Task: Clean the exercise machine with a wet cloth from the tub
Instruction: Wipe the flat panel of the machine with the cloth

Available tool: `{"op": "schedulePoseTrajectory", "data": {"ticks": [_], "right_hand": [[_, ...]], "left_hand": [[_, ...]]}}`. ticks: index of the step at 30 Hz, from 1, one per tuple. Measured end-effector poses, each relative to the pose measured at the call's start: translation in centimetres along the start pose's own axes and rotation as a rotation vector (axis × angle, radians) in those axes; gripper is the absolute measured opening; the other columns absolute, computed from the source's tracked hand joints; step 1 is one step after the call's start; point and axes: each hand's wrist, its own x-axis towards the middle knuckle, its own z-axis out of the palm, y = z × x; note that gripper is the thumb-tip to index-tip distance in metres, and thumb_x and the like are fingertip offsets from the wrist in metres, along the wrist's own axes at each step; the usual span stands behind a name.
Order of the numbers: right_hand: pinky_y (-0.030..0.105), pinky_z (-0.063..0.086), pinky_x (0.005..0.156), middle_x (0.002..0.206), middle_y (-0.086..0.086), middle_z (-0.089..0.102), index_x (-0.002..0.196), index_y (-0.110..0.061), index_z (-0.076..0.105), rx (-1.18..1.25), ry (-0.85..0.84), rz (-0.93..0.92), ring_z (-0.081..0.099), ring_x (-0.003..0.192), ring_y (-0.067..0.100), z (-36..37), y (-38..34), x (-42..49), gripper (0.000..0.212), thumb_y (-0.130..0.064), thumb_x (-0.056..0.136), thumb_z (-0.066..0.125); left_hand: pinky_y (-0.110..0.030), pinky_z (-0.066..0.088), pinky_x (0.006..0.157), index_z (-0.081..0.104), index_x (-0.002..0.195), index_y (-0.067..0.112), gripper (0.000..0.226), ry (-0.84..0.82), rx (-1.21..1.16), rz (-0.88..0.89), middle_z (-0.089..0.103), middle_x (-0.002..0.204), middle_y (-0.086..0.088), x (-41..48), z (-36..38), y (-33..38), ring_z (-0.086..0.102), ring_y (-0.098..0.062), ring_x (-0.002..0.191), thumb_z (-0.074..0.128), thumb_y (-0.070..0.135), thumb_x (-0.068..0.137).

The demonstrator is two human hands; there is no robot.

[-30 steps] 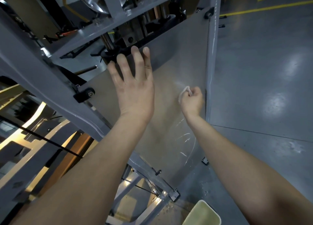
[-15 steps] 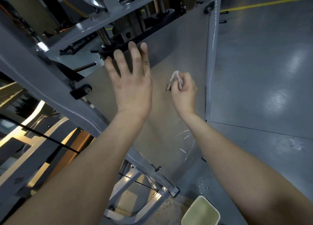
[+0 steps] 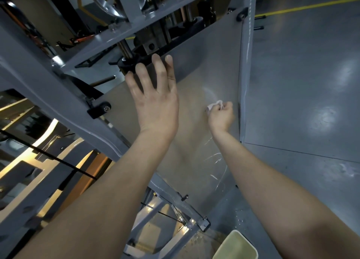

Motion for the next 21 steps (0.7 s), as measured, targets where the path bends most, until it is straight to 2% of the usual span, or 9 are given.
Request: {"op": "schedulePoseTrajectory", "data": {"ticks": [3, 6, 8, 11, 12, 15, 17, 19, 21], "right_hand": [[0.030, 0.025, 0.053, 0.063, -0.003, 0.046, 0.076, -0.019, 0.037, 0.040, -0.035, -0.305, 0.051, 0.062, 0.026, -0.2, -2.6, -1.6, 0.028, -0.011, 0.099, 0.051], [0.029, 0.034, 0.055, 0.071, 0.004, 0.054, 0.079, -0.021, 0.032, 0.047, -0.073, -0.532, 0.048, 0.063, 0.019, 0.0, -4.5, -2.0, 0.029, -0.015, 0.099, 0.052], [0.033, 0.039, 0.059, 0.082, 0.011, 0.065, 0.090, -0.019, 0.039, 0.023, -0.042, -0.402, 0.058, 0.070, 0.027, 0.3, -3.2, -0.5, 0.016, -0.019, 0.101, 0.050], [0.035, 0.041, 0.067, 0.095, 0.021, 0.070, 0.100, -0.010, 0.048, -0.115, -0.023, -0.020, 0.066, 0.086, 0.038, -0.2, 0.3, 0.6, 0.011, -0.020, 0.103, 0.047], [0.034, 0.039, 0.067, 0.094, 0.020, 0.070, 0.100, -0.008, 0.049, -0.141, -0.025, -0.030, 0.065, 0.084, 0.039, -0.2, 0.9, 0.1, 0.010, -0.019, 0.102, 0.048], [0.034, 0.032, 0.057, 0.075, 0.008, 0.065, 0.089, -0.014, 0.042, 0.004, -0.064, -0.340, 0.055, 0.065, 0.032, 0.4, -1.3, -1.9, 0.012, -0.015, 0.097, 0.051], [0.036, 0.035, 0.054, 0.070, 0.009, 0.062, 0.086, -0.018, 0.036, 0.044, -0.061, -0.482, 0.055, 0.061, 0.031, 0.9, -3.5, -1.8, 0.016, -0.018, 0.095, 0.049], [0.036, 0.034, 0.055, 0.069, 0.007, 0.058, 0.087, -0.018, 0.033, 0.029, -0.025, -0.442, 0.051, 0.061, 0.029, 1.1, -3.9, -0.4, 0.018, -0.017, 0.095, 0.050], [0.035, 0.035, 0.059, 0.072, 0.009, 0.056, 0.088, -0.016, 0.036, 0.023, 0.019, -0.238, 0.051, 0.065, 0.029, 0.9, -2.4, 1.0, 0.016, -0.016, 0.097, 0.050]], "left_hand": [[-0.069, 0.024, 0.114, 0.013, 0.162, 0.006, 0.108, 0.015, 0.000, -0.001, 0.027, 0.158, -0.025, 0.0, 0.1, 0.0, 0.037, -0.054, 0.136, 0.080, 0.034, 0.083], [-0.069, 0.026, 0.114, 0.015, 0.161, 0.005, 0.105, 0.024, 0.000, 0.001, 0.029, 0.158, -0.025, 0.0, 0.2, -0.1, 0.039, -0.054, 0.135, 0.080, 0.034, 0.083], [-0.068, 0.026, 0.113, 0.015, 0.161, 0.005, 0.106, 0.024, 0.003, 0.008, 0.029, 0.157, -0.025, 0.0, 0.2, -0.1, 0.039, -0.054, 0.135, 0.080, 0.034, 0.083], [-0.069, 0.024, 0.114, 0.013, 0.162, 0.006, 0.108, 0.017, -0.007, 0.005, 0.027, 0.158, -0.025, 0.0, 0.1, -0.1, 0.037, -0.054, 0.136, 0.080, 0.034, 0.082], [-0.069, 0.023, 0.115, 0.012, 0.162, 0.006, 0.108, 0.017, -0.011, 0.005, 0.026, 0.158, -0.025, -0.1, 0.1, 0.0, 0.037, -0.054, 0.136, 0.080, 0.034, 0.082], [-0.069, 0.024, 0.114, 0.014, 0.162, 0.006, 0.106, 0.036, -0.004, -0.002, 0.027, 0.158, -0.025, 0.0, 0.5, -0.1, 0.038, -0.054, 0.135, 0.079, 0.033, 0.083], [-0.069, 0.025, 0.114, 0.015, 0.162, 0.006, 0.106, 0.043, -0.002, 0.002, 0.029, 0.157, -0.024, 0.1, 0.6, -0.2, 0.039, -0.054, 0.135, 0.080, 0.033, 0.083], [-0.069, 0.025, 0.114, 0.014, 0.162, 0.006, 0.107, 0.041, 0.004, 0.009, 0.029, 0.157, -0.024, 0.1, 0.6, -0.2, 0.039, -0.053, 0.135, 0.081, 0.033, 0.082], [-0.068, 0.024, 0.114, 0.013, 0.162, 0.006, 0.109, 0.039, 0.003, 0.009, 0.027, 0.158, -0.024, 0.1, 0.6, -0.1, 0.038, -0.053, 0.135, 0.081, 0.033, 0.081]]}}
